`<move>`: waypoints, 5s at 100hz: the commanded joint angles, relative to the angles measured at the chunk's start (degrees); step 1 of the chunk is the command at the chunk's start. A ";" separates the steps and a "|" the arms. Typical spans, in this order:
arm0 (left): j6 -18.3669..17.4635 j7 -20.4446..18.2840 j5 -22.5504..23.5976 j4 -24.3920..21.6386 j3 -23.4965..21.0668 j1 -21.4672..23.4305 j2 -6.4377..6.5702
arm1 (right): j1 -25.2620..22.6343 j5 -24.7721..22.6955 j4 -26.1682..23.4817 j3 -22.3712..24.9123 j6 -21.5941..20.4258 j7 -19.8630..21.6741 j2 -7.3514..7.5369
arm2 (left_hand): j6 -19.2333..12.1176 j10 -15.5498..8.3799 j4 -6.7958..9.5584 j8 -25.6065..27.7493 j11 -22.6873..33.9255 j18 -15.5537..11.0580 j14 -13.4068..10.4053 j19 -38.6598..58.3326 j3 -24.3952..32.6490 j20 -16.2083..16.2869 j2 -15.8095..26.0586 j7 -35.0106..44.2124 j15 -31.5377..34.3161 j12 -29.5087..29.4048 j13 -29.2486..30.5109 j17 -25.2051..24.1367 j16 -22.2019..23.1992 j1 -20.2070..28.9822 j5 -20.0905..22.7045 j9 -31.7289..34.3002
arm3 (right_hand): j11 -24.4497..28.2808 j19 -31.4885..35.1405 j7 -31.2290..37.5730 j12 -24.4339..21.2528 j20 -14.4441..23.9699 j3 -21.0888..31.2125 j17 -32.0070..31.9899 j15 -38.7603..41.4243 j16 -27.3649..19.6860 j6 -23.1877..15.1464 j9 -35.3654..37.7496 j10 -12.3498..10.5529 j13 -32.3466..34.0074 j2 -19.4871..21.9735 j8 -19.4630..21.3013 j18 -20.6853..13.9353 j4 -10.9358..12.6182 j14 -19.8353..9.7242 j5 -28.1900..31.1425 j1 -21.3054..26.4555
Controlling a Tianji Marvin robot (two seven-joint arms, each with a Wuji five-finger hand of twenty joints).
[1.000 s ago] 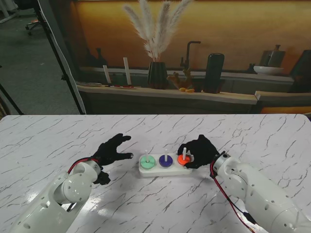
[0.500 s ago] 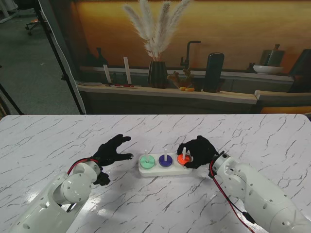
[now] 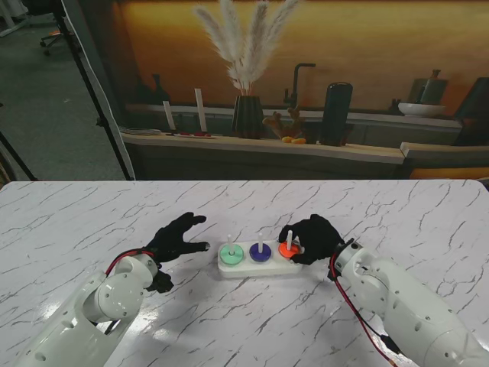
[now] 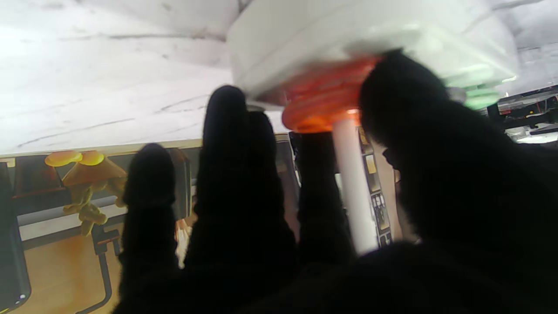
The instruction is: Move the three rings of the Hanoi Tower from the left rod to the right rod
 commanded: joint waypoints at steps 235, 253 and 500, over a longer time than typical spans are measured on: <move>0.31 0.47 -0.17 -0.60 -3.55 2.63 -0.35 | 5.65 4.59 -7.24 -0.09 -9.11 4.95 -1.84 | -1.49 -1.11 -2.40 -1.00 0.09 -0.31 -1.22 -3.78 -1.44 -0.16 1.97 -0.20 -1.56 0.49 -1.16 -1.12 -0.21 -0.63 -1.48 0.99 | 8.20 0.88 5.78 4.09 -0.88 9.60 -0.34 0.76 0.80 -3.85 9.27 -8.05 2.23 7.24 -0.45 1.79 4.62 -1.86 3.97 12.93; 0.28 0.43 -0.19 -0.64 -3.69 2.69 -0.34 | 4.67 4.06 -7.50 -0.37 -9.05 4.31 -1.78 | -1.58 -1.11 -2.40 -1.01 0.05 -0.31 -1.47 -3.79 -1.49 -0.14 2.00 -0.23 -1.89 0.48 -1.73 -1.12 -0.36 -0.77 -1.55 0.89 | 8.17 0.84 5.69 4.12 -0.87 9.62 -0.36 0.67 0.84 -3.83 9.20 -8.05 2.13 7.19 -0.36 1.77 4.59 -1.89 3.84 12.97; 0.83 0.44 -0.77 -0.58 -3.51 2.66 -0.44 | 1.31 4.32 -7.96 0.69 -9.33 6.64 -1.05 | -1.49 -1.12 -2.50 -0.99 0.05 -0.36 -1.40 -4.20 -1.50 -0.15 2.28 -0.20 -1.94 0.43 -1.72 -1.21 -0.45 -0.85 -1.44 0.82 | 8.50 -1.60 1.16 5.22 0.65 14.18 -5.64 -1.80 2.77 -3.46 3.05 -8.74 -3.14 -1.63 5.20 2.46 3.89 -2.58 -0.12 5.35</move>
